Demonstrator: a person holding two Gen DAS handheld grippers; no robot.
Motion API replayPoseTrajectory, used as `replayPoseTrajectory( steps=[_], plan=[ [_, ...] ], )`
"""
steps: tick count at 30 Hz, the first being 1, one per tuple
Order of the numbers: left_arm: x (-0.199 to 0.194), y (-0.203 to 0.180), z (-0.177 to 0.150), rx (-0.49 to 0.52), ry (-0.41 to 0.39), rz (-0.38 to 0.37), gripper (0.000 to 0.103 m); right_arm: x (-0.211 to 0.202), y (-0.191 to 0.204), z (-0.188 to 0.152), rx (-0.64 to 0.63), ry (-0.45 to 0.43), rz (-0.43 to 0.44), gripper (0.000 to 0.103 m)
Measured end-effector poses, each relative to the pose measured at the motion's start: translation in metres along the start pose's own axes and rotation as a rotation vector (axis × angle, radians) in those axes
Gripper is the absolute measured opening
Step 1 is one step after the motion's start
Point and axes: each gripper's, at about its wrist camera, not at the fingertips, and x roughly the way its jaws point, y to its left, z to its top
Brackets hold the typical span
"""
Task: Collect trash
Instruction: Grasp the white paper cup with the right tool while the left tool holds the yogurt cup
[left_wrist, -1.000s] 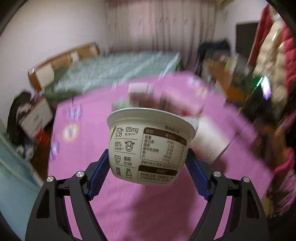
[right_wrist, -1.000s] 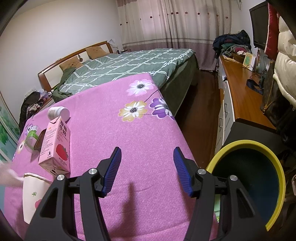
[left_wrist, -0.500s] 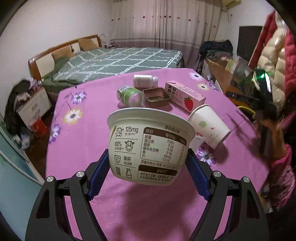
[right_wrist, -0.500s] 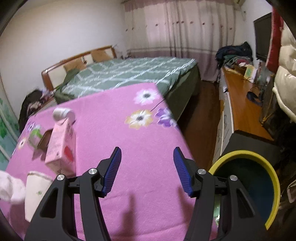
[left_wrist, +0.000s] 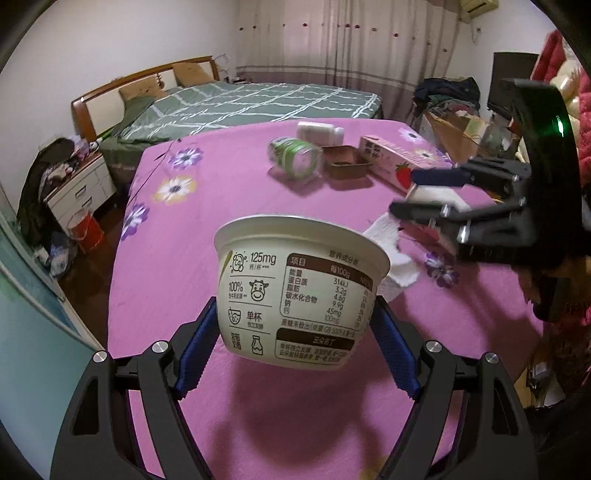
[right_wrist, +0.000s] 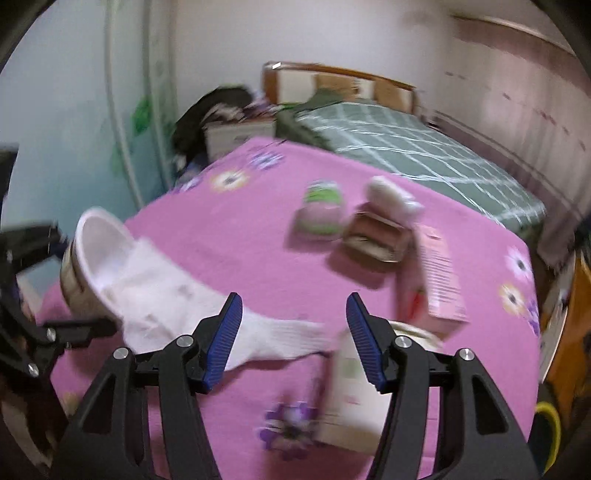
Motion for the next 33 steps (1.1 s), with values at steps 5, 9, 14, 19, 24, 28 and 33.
replayPoseTrajectory(
  steps=[5,9,14,19,24,28,33],
  plan=[
    [-0.001,0.007,-0.009,-0.015,-0.007,-0.008,0.079,0.022,0.013,-0.004,-0.048,0.063,-0.023,0.056],
    [-0.006,0.012,-0.016,-0.034,-0.014,-0.006,0.079,0.033,0.015,-0.008,-0.073,0.108,-0.033,0.056],
    [-0.023,0.019,-0.022,-0.058,-0.034,0.015,0.079,0.043,0.016,-0.013,-0.099,0.141,-0.039,0.056],
    [-0.062,0.025,-0.027,-0.089,-0.079,0.072,0.079,0.044,0.014,-0.014,-0.096,0.144,-0.031,0.057],
    [-0.086,0.02,-0.023,-0.083,-0.124,0.085,0.079,0.036,0.01,-0.009,-0.067,0.122,-0.021,0.058],
    [-0.091,0.008,-0.011,-0.054,-0.137,0.088,0.079,-0.003,-0.012,-0.006,-0.008,0.05,-0.006,0.058],
    [-0.105,-0.01,0.011,-0.022,-0.17,0.078,0.079,-0.04,-0.048,-0.019,0.068,0.003,-0.02,0.058]
  ],
)
